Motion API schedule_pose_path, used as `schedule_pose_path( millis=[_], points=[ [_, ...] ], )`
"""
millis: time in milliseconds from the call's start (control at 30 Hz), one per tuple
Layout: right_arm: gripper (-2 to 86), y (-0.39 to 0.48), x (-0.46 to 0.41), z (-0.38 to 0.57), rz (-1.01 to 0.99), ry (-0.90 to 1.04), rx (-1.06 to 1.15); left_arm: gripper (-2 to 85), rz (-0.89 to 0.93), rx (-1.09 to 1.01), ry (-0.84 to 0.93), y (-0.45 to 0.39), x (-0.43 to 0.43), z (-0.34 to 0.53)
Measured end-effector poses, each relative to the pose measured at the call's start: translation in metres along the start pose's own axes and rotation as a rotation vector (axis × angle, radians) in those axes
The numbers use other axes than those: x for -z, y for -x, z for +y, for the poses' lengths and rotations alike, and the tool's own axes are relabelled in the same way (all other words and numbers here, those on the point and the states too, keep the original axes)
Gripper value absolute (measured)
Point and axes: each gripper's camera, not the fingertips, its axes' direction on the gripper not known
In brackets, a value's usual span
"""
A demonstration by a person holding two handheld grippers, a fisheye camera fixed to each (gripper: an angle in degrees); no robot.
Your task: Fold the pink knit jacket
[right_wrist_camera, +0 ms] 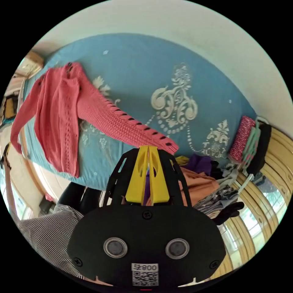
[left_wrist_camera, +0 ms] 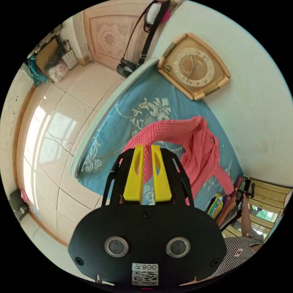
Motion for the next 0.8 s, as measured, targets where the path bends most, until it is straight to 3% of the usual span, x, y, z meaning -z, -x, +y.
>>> schedule_pose_path(
  millis=[67,133,233,300,367,467,567,667,800],
  points=[
    [1.3,-0.056,0.036,0.000,0.008,-0.059,-0.146,6.2,0.009,0.035,-0.124,0.007,0.031,-0.014],
    [2.1,-0.074,0.043,0.009,-0.104,-0.109,-0.205,7.1,0.071,0.009,-0.123,0.003,0.023,-0.014],
    [3.6,-0.044,0.011,0.039,-0.356,-0.192,-0.161,8.0,0.186,-0.049,0.085,-0.014,-0.047,0.010],
    [4.7,0.007,-0.041,0.061,-0.466,-0.126,-0.075,8.6,0.252,-0.052,0.280,-0.026,-0.106,0.039],
    [6.3,0.090,-0.127,0.102,-0.584,0.044,0.026,10.0,0.307,-0.048,0.471,-0.042,-0.168,0.084],
    [8.0,0.177,-0.214,0.163,-0.736,0.225,0.078,11.8,0.400,-0.023,0.618,-0.058,-0.212,0.126],
    [8.8,0.233,-0.265,0.216,-0.890,0.336,0.080,12.0,0.377,-0.037,0.641,-0.066,-0.225,0.136],
    [8.9,0.257,-0.284,0.251,-0.989,0.325,0.010,10.8,0.378,-0.031,0.602,-0.066,-0.226,0.129],
    [8.3,0.276,-0.292,0.280,-0.924,0.316,-0.008,7.6,0.350,-0.028,0.567,-0.065,-0.228,0.119]
  ],
)
